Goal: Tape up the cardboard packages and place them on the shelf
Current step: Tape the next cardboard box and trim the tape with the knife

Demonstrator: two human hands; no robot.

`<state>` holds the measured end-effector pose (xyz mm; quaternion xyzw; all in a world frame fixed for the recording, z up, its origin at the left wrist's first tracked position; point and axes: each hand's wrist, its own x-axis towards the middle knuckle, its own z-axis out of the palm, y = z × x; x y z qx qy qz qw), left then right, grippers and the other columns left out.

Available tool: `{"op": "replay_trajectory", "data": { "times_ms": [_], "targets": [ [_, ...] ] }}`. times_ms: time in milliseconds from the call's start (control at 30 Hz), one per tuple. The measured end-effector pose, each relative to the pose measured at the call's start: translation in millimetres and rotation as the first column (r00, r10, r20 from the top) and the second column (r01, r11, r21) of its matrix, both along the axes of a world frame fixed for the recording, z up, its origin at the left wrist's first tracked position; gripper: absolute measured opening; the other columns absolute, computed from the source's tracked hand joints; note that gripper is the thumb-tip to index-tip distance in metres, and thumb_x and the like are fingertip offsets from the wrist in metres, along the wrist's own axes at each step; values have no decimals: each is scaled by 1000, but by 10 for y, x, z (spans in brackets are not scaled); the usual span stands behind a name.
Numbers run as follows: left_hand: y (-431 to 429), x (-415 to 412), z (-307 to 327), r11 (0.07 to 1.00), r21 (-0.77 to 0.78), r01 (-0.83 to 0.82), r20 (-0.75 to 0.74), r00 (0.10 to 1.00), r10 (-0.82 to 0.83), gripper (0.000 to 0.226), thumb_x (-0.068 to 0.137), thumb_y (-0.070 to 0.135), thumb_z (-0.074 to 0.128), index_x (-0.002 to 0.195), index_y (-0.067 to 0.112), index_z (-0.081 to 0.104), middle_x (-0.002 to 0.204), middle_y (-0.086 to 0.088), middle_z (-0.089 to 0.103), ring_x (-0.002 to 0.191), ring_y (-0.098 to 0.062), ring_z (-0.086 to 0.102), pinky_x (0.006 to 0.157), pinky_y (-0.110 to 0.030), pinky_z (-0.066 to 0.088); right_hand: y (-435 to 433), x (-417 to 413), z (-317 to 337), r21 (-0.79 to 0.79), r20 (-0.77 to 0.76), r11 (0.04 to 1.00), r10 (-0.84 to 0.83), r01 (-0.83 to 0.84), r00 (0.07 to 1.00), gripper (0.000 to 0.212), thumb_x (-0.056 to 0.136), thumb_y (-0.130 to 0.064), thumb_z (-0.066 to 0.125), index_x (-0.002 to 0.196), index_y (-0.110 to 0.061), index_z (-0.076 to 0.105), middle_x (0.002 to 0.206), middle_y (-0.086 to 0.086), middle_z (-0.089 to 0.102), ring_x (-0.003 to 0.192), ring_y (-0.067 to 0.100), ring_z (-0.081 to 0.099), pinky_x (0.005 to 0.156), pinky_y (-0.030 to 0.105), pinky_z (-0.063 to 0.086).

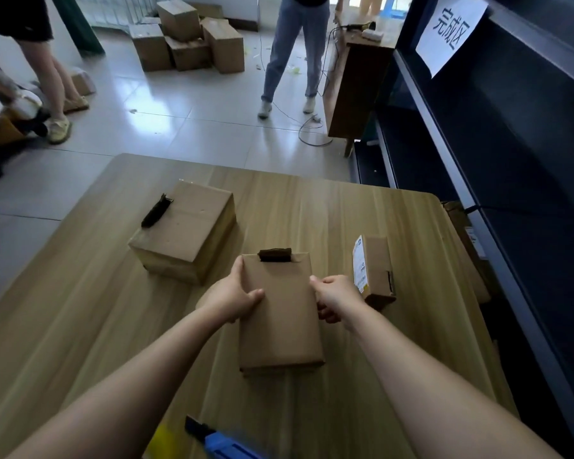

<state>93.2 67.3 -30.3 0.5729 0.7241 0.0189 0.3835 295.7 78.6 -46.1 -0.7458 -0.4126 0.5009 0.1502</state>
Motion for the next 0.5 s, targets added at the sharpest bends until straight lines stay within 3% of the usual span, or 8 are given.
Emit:
{"op": "replay_trajectory", "data": {
  "times_ms": [133,200,267,333,433,500],
  "targets": [
    [-152,-108,-44,1000,-8,25,3,1000,-25,95,86,51,63,152,34,-4,112,2,50,75,-14,65,59,-26,57,-133,5,19,-59,-38,997,54,-56,998,25,93,-27,62,77,-10,53,66,9,55,50,22,50,46,24,36],
    [-181,-155,-62,1000,15,15,-32,999,-14,100,80,52,68,153,33,2,127,0,52,96,-16,64,77,-33,58,-137,-22,30,-68,-34,994,87,-89,996,19,89,-23,67,86,-10,53,77,10,57,58,21,50,49,26,36],
    [-185,-168,-89,998,55,9,-45,999,-7,107,74,52,74,153,35,4,146,-4,37,127,-22,47,98,-41,49,-125,-86,41,-1,15,993,116,-116,993,34,84,-21,73,111,-12,55,104,9,59,86,24,58,65,32,48],
    [-159,-156,-107,994,113,-7,27,1000,4,106,75,46,77,153,38,6,156,-4,20,142,-25,25,111,-45,36,-98,-161,37,102,77,983,143,-150,987,60,81,-21,74,135,-17,49,132,8,51,117,27,53,94,39,49],
    [-92,-125,-124,987,163,18,72,997,-31,93,83,43,71,153,38,11,160,-3,12,146,-25,15,117,-45,26,-75,-273,74,213,114,948,214,-234,970,72,84,-18,71,148,-28,40,153,7,32,139,26,36,113,41,35],
    [-54,-124,-177,989,137,58,70,995,-68,89,83,40,71,152,40,14,159,-3,16,143,-26,23,113,-45,32,-38,-320,65,222,148,931,262,-290,954,72,87,-16,67,149,-34,38,160,7,20,146,24,24,118,38,27]
  ]
}}
